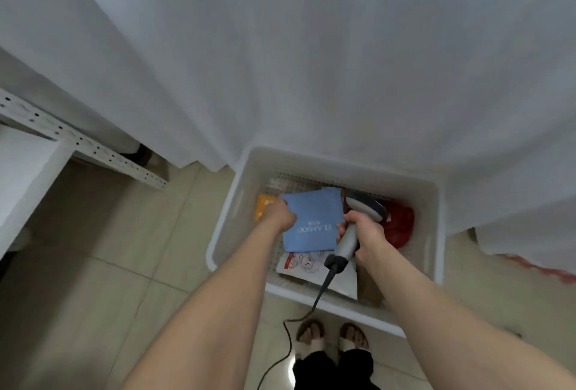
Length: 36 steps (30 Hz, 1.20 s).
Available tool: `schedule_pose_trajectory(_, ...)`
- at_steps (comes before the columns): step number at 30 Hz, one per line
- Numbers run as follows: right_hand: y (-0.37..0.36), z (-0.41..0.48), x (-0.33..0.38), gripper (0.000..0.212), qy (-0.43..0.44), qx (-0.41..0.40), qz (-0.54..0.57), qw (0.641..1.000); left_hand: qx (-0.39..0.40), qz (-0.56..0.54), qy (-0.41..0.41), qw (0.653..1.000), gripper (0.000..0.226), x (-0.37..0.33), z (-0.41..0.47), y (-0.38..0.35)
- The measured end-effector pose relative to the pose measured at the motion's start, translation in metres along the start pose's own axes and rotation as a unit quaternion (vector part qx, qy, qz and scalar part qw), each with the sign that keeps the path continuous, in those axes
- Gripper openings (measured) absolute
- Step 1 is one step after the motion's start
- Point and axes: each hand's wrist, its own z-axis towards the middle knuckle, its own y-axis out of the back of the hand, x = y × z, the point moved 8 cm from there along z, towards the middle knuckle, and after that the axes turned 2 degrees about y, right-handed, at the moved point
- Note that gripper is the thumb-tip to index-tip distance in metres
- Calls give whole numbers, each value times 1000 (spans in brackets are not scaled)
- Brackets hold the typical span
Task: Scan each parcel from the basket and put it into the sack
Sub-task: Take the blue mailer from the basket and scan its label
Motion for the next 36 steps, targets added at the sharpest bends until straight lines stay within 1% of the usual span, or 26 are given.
schedule_pose_trajectory(3, -3, 71, -20, 8, -27, 0, 10, 1000, 16, -40, 33, 999, 49, 20, 57, -38)
schedule_pose_trajectory(4, -2, 95, -28, 10, -34, -1, 10, 999, 19, -61, 47, 997, 52, 29, 75, -52)
schedule_pose_trajectory(6, 0, 137, -44, 10, -48, -6, 5, 999, 21, -118, 89, 989, 67, 52, 110, -79)
schedule_pose_trajectory(9, 0, 187, -61, 4, -65, 5, 8, 998, 17, -192, 144, 971, 91, 85, 161, -119)
schedule_pose_trajectory(11, -2, 213, -72, 3, -79, 13, 17, 997, 18, -239, 151, 959, 102, 96, 190, -139)
schedule_pose_trajectory(13, -5, 234, -83, 3, -92, 24, 20, 995, 10, -278, 158, 947, 105, 105, 213, -153)
schedule_pose_trajectory(14, -7, 242, -88, 3, -97, 30, 19, 995, 7, -287, 164, 944, 102, 106, 220, -158)
schedule_pose_trajectory(15, -9, 248, -92, 3, -101, 37, 18, 994, 0, -290, 170, 942, 94, 109, 226, -160)
schedule_pose_trajectory(18, -13, 253, -97, 7, -108, 48, 20, 993, -6, -289, 154, 945, 56, 109, 233, -163)
schedule_pose_trajectory(19, -13, 249, -96, 10, -109, 44, 20, 993, -4, -292, 142, 946, 47, 105, 230, -161)
schedule_pose_trajectory(21, -10, 235, -89, 15, -103, 30, 26, 994, -12, -298, 111, 948, 40, 92, 216, -147)
schedule_pose_trajectory(22, -9, 224, -83, 17, -97, 24, 29, 995, -29, -293, 88, 952, 39, 84, 206, -134)
schedule_pose_trajectory(25, -7, 180, -58, 24, -70, 0, 30, 997, -101, -214, 23, 971, 32, 59, 165, -74)
schedule_pose_trajectory(27, -8, 142, -38, 24, -52, -16, 34, 998, -133, -186, -6, 973, 27, 47, 134, -33)
schedule_pose_trajectory(29, -10, 101, -18, 20, -35, -27, 45, 998, -158, -192, -22, 968, 26, 35, 98, 10)
schedule_pose_trajectory(32, -12, 38, 15, 15, -5, -46, 64, 997, -203, -205, -37, 957, 32, 20, 37, 72)
schedule_pose_trajectory(34, -16, -6, 39, 15, 13, -62, 64, 996, -212, -227, -49, 949, 35, 9, -3, 107)
schedule_pose_trajectory(36, -21, -50, 64, 14, 29, -67, 68, 995, -210, -250, -63, 943, 29, -4, -40, 137)
